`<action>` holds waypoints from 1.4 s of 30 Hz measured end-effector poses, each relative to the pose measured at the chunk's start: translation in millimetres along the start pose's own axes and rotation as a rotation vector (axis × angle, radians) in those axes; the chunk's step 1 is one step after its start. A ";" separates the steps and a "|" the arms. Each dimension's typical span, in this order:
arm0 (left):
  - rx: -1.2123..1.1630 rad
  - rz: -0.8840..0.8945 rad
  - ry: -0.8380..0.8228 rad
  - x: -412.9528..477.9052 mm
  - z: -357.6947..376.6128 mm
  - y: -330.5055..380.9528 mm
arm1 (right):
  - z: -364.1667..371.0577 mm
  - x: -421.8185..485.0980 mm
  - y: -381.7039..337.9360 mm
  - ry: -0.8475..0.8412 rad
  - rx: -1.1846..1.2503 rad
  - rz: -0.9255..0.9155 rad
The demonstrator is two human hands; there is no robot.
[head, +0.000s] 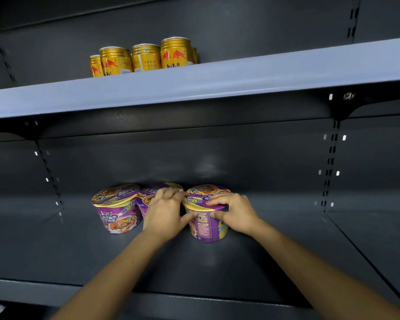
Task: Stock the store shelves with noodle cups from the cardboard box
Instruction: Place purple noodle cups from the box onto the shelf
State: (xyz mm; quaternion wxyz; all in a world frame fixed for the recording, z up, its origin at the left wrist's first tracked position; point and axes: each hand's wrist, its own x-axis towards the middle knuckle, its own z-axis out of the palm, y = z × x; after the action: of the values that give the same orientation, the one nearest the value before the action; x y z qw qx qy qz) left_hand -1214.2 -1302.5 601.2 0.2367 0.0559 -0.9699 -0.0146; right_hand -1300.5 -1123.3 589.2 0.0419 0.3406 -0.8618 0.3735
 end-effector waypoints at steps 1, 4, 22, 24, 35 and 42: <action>-0.022 -0.011 -0.035 1.9 0.7 -3.6 | 1.0 1.7 0.5 0.007 -0.003 0.002; -0.057 -0.018 -0.137 4.1 3.5 -11.1 | 2.4 4.8 0.1 0.024 0.025 0.021; 0.017 -0.044 -0.129 27.0 13.1 -19.1 | -7.3 30.4 -34.0 -0.125 -0.294 0.141; -0.076 -0.061 -0.109 28.5 17.9 -20.8 | -1.9 39.0 -39.9 -0.111 -0.372 0.172; -0.096 -0.001 -0.110 29.4 23.8 -28.7 | 15.6 61.8 -60.3 -0.228 -0.564 0.269; -0.041 0.045 -0.122 29.8 25.6 -29.9 | 2.6 69.0 -52.3 -0.375 -0.447 0.201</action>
State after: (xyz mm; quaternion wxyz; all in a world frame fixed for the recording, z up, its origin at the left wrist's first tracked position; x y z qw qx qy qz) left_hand -1249.2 -1335.6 590.5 0.1784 0.0282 -0.9830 -0.0327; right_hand -1320.4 -1189.0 642.0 -0.0809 0.2990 -0.9447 0.1074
